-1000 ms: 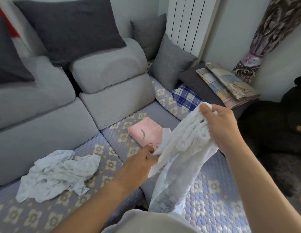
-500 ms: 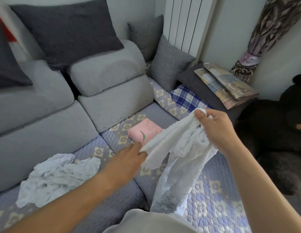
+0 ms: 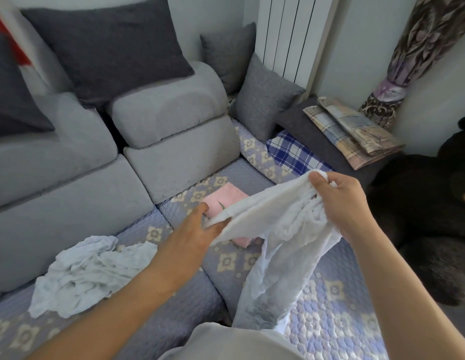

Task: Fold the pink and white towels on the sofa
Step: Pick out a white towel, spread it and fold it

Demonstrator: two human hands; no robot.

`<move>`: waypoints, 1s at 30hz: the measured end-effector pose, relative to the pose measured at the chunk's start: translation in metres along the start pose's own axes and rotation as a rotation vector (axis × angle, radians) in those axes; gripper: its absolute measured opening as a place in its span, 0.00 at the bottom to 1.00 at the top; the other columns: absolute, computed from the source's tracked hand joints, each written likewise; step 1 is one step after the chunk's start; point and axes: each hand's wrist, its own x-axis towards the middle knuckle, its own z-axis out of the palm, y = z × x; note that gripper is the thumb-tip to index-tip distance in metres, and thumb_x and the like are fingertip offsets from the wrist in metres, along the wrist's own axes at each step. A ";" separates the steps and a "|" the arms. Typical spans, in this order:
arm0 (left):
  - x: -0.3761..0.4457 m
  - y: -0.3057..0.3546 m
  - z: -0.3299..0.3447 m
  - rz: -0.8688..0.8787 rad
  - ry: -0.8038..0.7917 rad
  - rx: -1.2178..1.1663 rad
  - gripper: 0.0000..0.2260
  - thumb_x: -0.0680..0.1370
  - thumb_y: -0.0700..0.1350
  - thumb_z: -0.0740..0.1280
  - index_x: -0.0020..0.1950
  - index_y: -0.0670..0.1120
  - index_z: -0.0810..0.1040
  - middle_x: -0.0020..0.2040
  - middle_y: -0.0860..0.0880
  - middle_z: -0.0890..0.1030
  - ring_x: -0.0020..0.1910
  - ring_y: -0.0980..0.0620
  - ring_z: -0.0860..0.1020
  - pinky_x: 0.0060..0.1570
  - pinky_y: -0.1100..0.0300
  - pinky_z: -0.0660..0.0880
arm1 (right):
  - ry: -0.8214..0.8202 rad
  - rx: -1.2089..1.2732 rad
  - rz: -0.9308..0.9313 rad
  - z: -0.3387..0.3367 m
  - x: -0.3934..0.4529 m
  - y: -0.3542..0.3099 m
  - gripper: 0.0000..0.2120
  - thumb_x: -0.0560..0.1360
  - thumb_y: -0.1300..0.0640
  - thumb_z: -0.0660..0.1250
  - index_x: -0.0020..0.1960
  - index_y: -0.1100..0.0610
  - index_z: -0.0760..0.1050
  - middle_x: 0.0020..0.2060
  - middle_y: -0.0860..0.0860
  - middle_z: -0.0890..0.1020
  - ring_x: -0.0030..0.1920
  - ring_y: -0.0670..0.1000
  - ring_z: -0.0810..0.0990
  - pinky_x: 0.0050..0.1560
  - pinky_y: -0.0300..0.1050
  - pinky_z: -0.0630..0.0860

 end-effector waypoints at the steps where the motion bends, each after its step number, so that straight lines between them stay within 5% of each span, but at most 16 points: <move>1: 0.004 0.000 -0.003 -0.009 -0.031 0.022 0.41 0.66 0.28 0.71 0.73 0.56 0.66 0.68 0.40 0.66 0.33 0.50 0.64 0.26 0.58 0.65 | -0.012 -0.007 -0.011 0.002 -0.001 -0.001 0.14 0.79 0.41 0.67 0.41 0.49 0.82 0.35 0.52 0.85 0.39 0.59 0.85 0.43 0.61 0.83; 6: 0.022 -0.007 -0.025 0.212 -0.200 0.392 0.19 0.62 0.33 0.74 0.50 0.45 0.76 0.50 0.43 0.76 0.24 0.51 0.69 0.21 0.59 0.56 | -0.050 -0.010 -0.035 0.001 0.000 -0.003 0.13 0.79 0.41 0.66 0.42 0.46 0.82 0.35 0.50 0.85 0.37 0.55 0.85 0.44 0.61 0.84; 12: 0.038 -0.027 -0.050 0.418 -0.221 0.652 0.09 0.61 0.36 0.75 0.30 0.49 0.78 0.38 0.46 0.77 0.30 0.49 0.75 0.25 0.59 0.68 | -0.109 -0.061 -0.061 -0.003 -0.004 -0.001 0.15 0.80 0.43 0.66 0.42 0.51 0.82 0.37 0.52 0.86 0.39 0.56 0.85 0.46 0.62 0.83; 16: 0.041 -0.029 -0.056 0.432 -0.104 0.567 0.12 0.60 0.32 0.74 0.34 0.46 0.76 0.41 0.45 0.75 0.32 0.48 0.73 0.26 0.58 0.67 | -0.091 -0.058 -0.050 -0.005 -0.003 0.004 0.12 0.80 0.43 0.65 0.42 0.45 0.82 0.36 0.49 0.86 0.38 0.54 0.86 0.45 0.60 0.84; 21: 0.037 -0.036 -0.050 0.212 -0.049 0.323 0.21 0.65 0.29 0.74 0.53 0.46 0.76 0.52 0.44 0.71 0.27 0.50 0.61 0.26 0.58 0.60 | -0.020 -0.043 -0.001 -0.013 0.003 0.015 0.11 0.79 0.42 0.66 0.41 0.43 0.82 0.35 0.48 0.85 0.36 0.55 0.85 0.42 0.61 0.84; 26: 0.027 -0.026 -0.044 0.258 -0.006 0.284 0.40 0.60 0.25 0.71 0.70 0.47 0.74 0.52 0.42 0.72 0.26 0.55 0.50 0.22 0.60 0.55 | -0.015 -0.081 0.040 -0.011 0.007 0.016 0.15 0.79 0.42 0.67 0.43 0.52 0.82 0.34 0.48 0.84 0.35 0.55 0.84 0.41 0.62 0.84; 30: 0.024 -0.024 -0.049 0.267 -0.016 0.351 0.27 0.60 0.26 0.73 0.54 0.44 0.71 0.47 0.44 0.71 0.21 0.50 0.59 0.18 0.61 0.57 | -0.019 -0.098 0.043 -0.010 0.010 0.015 0.16 0.79 0.41 0.66 0.42 0.53 0.82 0.33 0.48 0.84 0.37 0.57 0.85 0.42 0.60 0.84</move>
